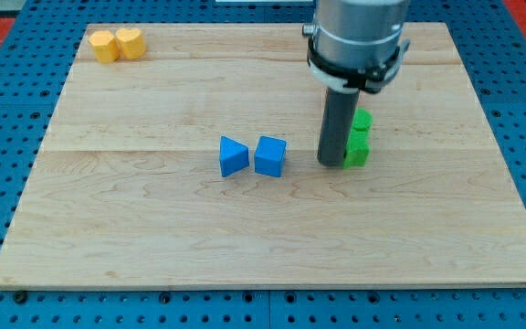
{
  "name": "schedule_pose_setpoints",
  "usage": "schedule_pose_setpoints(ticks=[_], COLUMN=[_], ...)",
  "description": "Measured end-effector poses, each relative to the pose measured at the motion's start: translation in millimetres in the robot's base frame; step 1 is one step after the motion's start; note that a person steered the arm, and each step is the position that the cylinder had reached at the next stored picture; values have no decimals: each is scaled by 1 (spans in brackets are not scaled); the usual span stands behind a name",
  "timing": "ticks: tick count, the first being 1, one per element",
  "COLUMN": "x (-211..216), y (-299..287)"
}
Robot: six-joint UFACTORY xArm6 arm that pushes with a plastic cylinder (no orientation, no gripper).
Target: Push the blue cube along with blue triangle towards the center left
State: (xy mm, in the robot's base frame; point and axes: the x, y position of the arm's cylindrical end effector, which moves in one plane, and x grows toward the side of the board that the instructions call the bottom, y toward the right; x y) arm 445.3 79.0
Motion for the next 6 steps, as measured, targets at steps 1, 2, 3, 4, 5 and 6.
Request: schedule_pose_setpoints(ticks=[1,2,3,4,5,6], x=[-22,14,12,-3,13,52], y=[2,-20,-92,-178,-179,-218])
